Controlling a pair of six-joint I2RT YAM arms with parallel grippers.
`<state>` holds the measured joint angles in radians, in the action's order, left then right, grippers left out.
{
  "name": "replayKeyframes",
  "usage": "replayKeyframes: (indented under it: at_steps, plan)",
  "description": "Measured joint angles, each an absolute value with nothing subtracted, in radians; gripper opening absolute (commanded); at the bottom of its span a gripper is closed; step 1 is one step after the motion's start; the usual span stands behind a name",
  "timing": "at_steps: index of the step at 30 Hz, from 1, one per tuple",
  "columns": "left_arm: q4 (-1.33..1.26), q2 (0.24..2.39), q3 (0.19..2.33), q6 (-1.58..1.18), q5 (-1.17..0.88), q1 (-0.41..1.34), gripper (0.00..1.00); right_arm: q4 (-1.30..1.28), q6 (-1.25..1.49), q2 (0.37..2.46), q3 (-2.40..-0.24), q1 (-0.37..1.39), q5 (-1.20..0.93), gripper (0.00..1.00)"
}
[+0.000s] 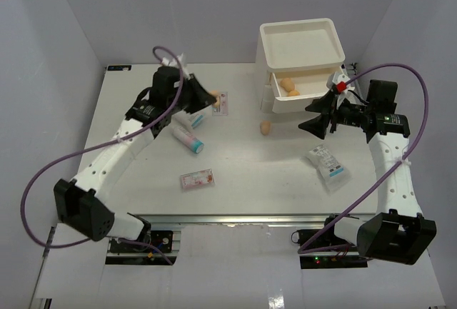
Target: Organize the makeup
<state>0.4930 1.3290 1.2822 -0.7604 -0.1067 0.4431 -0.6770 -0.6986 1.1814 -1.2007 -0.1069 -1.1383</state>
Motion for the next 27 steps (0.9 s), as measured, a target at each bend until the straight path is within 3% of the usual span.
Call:
replayKeyframes:
  at_steps: [10, 17, 21, 27]
  plan:
    - [0.234, 1.947, 2.022, -0.616, -0.304, 0.668, 0.0, -0.678, -0.651, 1.122, -1.199, -0.235, -1.186, 0.73]
    - [0.224, 2.232, 2.295, -0.607, -0.311, 0.718, 0.01, -0.682, -0.647, 1.101, -1.196, -0.267, -1.192, 0.73]
    - [0.226, 2.306, 2.331, -0.607, -0.278, 0.734, 0.13, -0.683, -0.652, 1.101, -1.195, -0.269, -1.192, 0.73]
    - [0.232, 2.328, 2.334, -0.604, -0.231, 0.745, 0.46, -0.686, -0.662, 1.101, -1.181, -0.27, -1.19, 0.74]
